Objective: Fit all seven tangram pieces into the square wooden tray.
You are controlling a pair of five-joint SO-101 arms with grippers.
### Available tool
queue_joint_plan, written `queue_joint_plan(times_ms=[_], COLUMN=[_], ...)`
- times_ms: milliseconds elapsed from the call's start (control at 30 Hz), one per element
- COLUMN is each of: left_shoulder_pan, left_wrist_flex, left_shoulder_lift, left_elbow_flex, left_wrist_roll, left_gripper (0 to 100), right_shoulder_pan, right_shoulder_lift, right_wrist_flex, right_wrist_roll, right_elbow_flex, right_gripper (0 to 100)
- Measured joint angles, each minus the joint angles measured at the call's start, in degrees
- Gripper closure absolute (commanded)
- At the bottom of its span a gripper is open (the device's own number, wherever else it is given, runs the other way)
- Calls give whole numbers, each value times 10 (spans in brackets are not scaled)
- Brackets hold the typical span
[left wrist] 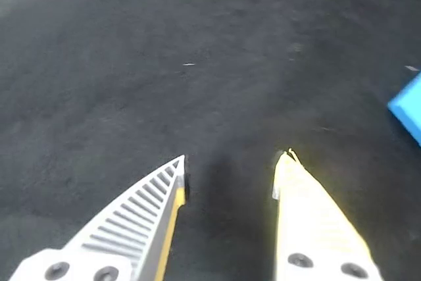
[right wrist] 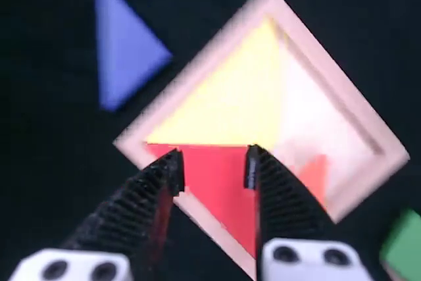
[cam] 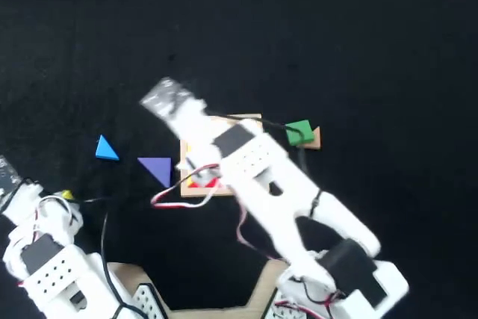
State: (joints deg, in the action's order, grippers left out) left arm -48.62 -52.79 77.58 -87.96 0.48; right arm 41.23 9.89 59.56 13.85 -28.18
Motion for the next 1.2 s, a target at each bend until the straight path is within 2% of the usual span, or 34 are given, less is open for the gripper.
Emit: queue_joint_plan(times_ms=[233, 433, 633, 800, 1200], left_shoulder_pan=[-19, -5, -5, -4, -4], left_wrist_flex=[0, 0, 0, 0, 0], left_shoulder_lift=[0, 0, 0, 0, 0], left_elbow_flex=[0, 0, 0, 0, 0], left_wrist_roll=[-1, -1, -1, -1, -1], left_gripper=[779, 779, 779, 779, 779], right_shoulder_pan=[40, 81, 94, 95, 97], right_shoulder_lift=[-207, -405, -523, -555, -583], right_wrist_flex=[107, 211, 306, 333, 322], right_wrist_roll=[-42, -102, -177, -207, -208], right_elbow_flex=[230, 450, 607, 653, 659], right_gripper=[766, 760, 760, 760, 760])
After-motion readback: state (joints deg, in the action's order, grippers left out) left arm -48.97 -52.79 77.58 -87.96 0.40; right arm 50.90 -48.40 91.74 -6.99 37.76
